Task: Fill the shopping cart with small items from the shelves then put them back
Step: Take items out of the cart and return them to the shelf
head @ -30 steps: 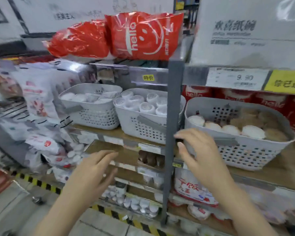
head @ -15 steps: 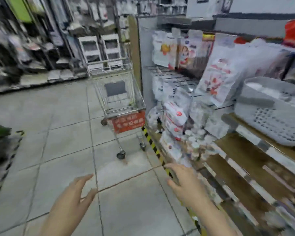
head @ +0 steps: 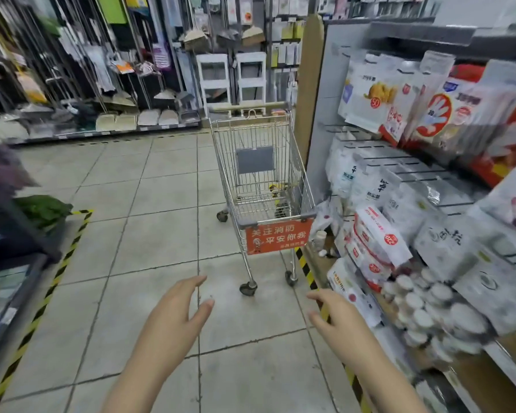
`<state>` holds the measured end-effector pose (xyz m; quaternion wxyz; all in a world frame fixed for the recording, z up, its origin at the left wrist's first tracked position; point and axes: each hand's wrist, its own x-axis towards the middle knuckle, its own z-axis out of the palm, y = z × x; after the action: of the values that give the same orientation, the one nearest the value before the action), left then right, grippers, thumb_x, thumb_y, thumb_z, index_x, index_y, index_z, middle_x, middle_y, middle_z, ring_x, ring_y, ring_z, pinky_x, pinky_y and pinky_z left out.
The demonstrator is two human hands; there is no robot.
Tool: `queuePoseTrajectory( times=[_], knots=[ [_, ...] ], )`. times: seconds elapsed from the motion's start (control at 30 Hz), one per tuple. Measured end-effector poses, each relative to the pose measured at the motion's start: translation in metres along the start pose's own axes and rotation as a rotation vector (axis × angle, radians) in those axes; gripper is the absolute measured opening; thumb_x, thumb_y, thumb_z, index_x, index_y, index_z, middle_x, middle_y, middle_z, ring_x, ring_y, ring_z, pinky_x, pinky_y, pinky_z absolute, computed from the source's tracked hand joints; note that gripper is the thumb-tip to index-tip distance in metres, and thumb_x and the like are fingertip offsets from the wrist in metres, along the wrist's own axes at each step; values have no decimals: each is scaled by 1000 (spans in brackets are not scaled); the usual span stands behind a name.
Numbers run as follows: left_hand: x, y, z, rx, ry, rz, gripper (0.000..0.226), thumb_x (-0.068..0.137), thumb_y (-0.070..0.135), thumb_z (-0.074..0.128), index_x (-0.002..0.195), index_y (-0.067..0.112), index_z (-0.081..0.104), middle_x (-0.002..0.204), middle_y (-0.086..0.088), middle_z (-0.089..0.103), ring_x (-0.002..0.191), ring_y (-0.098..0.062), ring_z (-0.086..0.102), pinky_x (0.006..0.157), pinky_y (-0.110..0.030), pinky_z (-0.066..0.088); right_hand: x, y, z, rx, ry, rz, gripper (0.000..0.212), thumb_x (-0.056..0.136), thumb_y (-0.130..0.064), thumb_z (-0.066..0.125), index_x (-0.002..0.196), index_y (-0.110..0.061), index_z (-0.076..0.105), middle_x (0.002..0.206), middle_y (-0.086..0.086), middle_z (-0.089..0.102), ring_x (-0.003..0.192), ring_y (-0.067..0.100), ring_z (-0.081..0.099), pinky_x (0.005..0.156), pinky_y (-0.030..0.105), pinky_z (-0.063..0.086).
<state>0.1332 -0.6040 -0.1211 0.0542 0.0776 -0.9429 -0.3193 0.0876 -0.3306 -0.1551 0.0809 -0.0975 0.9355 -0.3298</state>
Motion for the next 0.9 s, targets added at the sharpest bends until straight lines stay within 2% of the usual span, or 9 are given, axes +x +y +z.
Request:
queuePoseTrajectory(
  times=[0.17, 0.33, 0.53, 0.67, 0.8, 0.9],
  knots=[
    [78, -36, -11, -38, 2, -66, 42, 92, 37, 56, 132, 30, 48, 124, 22, 47, 116, 0, 46, 94, -24, 40, 103, -25, 8, 2, -24, -25, 34, 97, -31, 49, 131, -27, 52, 129, -15, 53, 120, 3, 48, 101, 21, 39],
    [144, -97, -29, -61, -6, -215, 42, 91, 31, 59, 131, 23, 50, 126, 12, 53, 117, -9, 51, 96, -29, 41, 200, -73, 35, -10, -79, -80, 32, 95, -31, 51, 127, -27, 54, 123, -12, 56, 112, 9, 52, 96, 28, 42],
    [245, -180, -64, -59, -21, -333, 41, 90, 25, 61, 129, 18, 53, 128, 3, 57, 107, -9, 50, 94, -33, 40, 309, -122, 84, 17, -121, -111, 32, 95, -31, 51, 126, -29, 53, 123, -17, 53, 117, 3, 48, 98, 22, 39],
    [339, -225, -92, -16, -85, -282, 40, 91, 27, 60, 129, 18, 52, 127, 3, 57, 109, -10, 51, 90, -28, 40, 381, -151, 113, 43, -97, -37, 30, 95, -31, 51, 125, -27, 55, 123, -14, 55, 117, 7, 49, 98, 25, 39],
    [433, -242, -115, 10, -125, -153, 36, 91, 25, 59, 126, 21, 54, 124, 4, 57, 105, -7, 50, 86, -25, 37, 437, -176, 127, 79, -28, 54, 29, 95, -27, 53, 123, -23, 56, 122, -13, 56, 118, 5, 50, 95, 16, 34],
    [507, -244, -114, 76, -177, -58, 37, 93, 30, 55, 130, 23, 51, 127, 9, 54, 113, -7, 50, 90, -24, 37, 474, -174, 132, 136, 20, 164, 31, 94, -22, 56, 125, -25, 56, 122, -14, 56, 104, -1, 53, 84, 13, 35]
  ],
)
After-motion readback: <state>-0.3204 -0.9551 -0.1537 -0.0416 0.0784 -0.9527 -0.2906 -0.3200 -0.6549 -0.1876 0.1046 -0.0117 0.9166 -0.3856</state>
